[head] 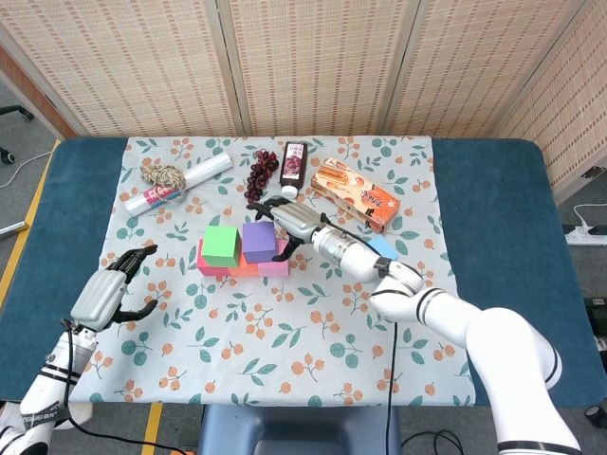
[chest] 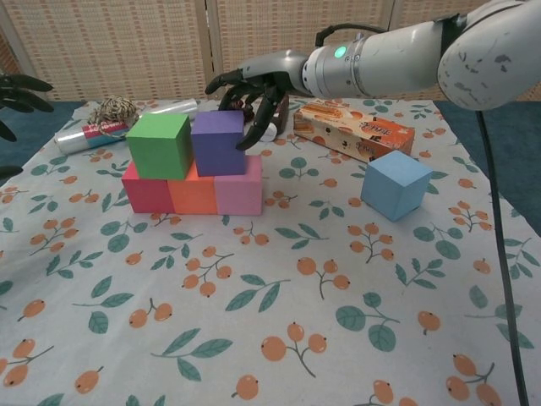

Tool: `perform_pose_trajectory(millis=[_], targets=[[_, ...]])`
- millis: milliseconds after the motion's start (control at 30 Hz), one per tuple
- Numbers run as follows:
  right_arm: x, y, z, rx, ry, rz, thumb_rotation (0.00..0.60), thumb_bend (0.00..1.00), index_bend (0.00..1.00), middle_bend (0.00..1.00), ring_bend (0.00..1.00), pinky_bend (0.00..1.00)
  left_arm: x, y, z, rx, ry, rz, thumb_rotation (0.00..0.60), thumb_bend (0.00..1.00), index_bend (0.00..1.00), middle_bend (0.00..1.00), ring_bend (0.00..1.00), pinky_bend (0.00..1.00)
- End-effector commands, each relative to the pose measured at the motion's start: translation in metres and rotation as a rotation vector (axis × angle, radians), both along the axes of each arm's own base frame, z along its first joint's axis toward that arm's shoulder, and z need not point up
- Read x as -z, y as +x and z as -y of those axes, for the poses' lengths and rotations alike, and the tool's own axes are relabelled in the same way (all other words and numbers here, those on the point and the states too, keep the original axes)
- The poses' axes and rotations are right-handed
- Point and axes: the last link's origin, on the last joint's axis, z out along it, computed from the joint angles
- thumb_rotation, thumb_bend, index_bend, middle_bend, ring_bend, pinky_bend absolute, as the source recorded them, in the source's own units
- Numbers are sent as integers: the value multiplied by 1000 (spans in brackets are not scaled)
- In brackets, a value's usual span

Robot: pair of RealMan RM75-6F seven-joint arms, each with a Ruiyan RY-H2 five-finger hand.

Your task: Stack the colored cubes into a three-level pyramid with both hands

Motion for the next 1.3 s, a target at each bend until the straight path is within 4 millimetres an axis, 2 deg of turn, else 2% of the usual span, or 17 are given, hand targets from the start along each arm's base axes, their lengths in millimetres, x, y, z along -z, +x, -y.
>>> perform_pose_trajectory(millis=[33, 167, 300, 467, 567, 933, 1300], targets=[[1, -1, 0, -1, -3, -6, 600, 0, 0, 159, 0, 21, 0, 0, 0, -1, 0, 1, 600, 309, 73, 137, 114, 279], [5, 0, -1, -7, -12, -7, 600, 0, 34, 158, 0, 21, 0, -1, 1, -2, -1, 4, 600, 309, 72, 137, 114, 278], [9, -1, -2, -14, -28, -9, 600, 0, 132, 164, 0, 21, 0, -2, 2, -2, -6, 10, 600, 309, 69, 137, 114, 278], [12, 1, -1, -21, -56, 6, 600, 56, 262, 253, 43, 22, -1, -4, 2, -2, -7, 18, 600, 308, 63, 137, 114, 277], [12, 1, -1, -24, -63, 8, 600, 71, 314, 267, 62, 22, -1, -4, 2, -2, -9, 20, 600, 308, 58, 137, 114, 277], [9, 4, -4, -10, -57, 38, 600, 74, 319, 267, 67, 22, -2, -4, 3, 4, -8, 25, 600, 309, 53, 137, 114, 275], [17, 9, -5, -3, -45, 34, 600, 74, 306, 267, 67, 22, -1, -7, 3, -6, -11, 29, 600, 309, 51, 137, 114, 275]])
